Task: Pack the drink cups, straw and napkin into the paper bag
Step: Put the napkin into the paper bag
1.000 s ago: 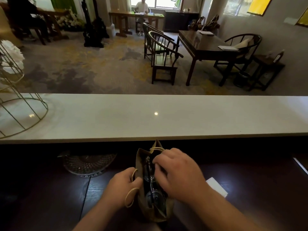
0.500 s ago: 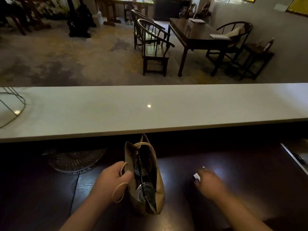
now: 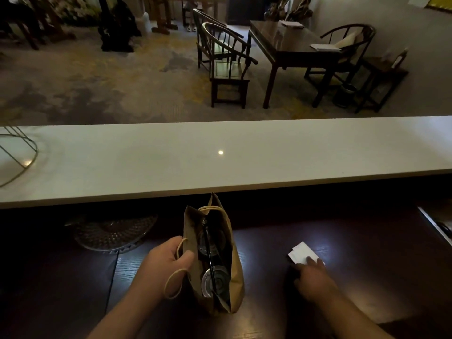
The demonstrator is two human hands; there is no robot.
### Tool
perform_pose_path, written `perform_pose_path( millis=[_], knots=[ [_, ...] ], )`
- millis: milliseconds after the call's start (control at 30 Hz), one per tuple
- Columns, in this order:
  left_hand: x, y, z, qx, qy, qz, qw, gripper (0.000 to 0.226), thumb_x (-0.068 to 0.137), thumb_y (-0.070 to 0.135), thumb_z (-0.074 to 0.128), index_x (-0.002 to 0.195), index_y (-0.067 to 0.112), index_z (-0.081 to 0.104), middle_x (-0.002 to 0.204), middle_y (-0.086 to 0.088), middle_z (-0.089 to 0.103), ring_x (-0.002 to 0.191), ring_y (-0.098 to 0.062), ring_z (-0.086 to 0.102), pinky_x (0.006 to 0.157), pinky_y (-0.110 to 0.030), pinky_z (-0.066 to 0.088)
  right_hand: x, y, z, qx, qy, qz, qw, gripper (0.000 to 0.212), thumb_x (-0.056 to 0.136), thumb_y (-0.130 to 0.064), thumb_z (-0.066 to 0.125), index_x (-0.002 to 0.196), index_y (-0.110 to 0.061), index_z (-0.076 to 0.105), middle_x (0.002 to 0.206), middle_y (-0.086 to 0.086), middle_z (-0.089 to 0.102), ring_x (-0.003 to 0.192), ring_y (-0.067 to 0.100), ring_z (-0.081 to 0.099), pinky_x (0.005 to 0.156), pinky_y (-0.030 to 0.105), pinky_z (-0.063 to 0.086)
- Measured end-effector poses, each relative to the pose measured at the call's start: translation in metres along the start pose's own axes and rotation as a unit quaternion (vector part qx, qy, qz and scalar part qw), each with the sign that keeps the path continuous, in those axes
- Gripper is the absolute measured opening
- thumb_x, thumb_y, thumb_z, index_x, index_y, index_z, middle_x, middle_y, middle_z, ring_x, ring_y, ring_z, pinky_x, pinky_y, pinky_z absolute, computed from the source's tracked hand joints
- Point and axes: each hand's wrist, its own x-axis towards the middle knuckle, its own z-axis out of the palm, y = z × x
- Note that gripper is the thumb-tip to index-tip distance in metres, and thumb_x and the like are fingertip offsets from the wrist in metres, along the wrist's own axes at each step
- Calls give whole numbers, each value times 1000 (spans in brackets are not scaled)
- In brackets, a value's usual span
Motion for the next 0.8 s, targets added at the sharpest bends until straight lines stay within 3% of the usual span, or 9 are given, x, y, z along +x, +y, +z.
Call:
perform_pose_path(
  millis=[233,367,533,633,733,800],
  knots=[
    [-3,-4,-1,-8,4,-3,1000,39,73,56,55,76,17,60,66,-6,67,71,-38,69,67,-60,59,5,3,4,0,7,2,1000,73,89,-41,51,156,-18,32,162,8,29,142,30,35,118,39,30],
    [-4,-4,-2,-1,11,1,1000,42,71,58,52,77,18,61,70,-6,68,72,-35,68,67,-58,58,-5,-12,-5,42,18,-19,999,66,88,-36,57,149,-15,42,149,5,48,131,26,52,109,31,41],
    [-8,-2,-5,3,10,-5,1000,36,73,55,53,77,20,61,72,-6,70,71,-31,68,68,-54,58,-40,-59,-18,102,-3,-110,989,69,93,-31,58,157,-21,33,152,9,48,132,28,53,106,28,41],
    [-9,0,-7,-7,4,-10,1000,39,73,57,53,77,18,60,75,-7,70,70,-29,67,70,-53,57,-62,-83,-33,154,29,-153,976,54,91,-35,55,144,-20,53,132,7,63,115,24,64,94,27,48],
    [-10,1,-8,-1,1,-13,1000,40,74,58,52,79,20,63,75,-3,71,65,-19,66,72,-50,58,-79,-99,-56,206,119,-154,959,46,89,-52,53,122,-25,71,118,-2,70,104,18,67,87,28,52],
    [-11,1,-9,7,-1,-12,1000,40,74,61,51,81,24,65,74,2,72,68,-19,68,72,-48,58,-85,-106,-72,216,174,-144,950,29,90,-38,64,114,-28,76,114,-4,72,105,17,67,86,28,51]
  ],
)
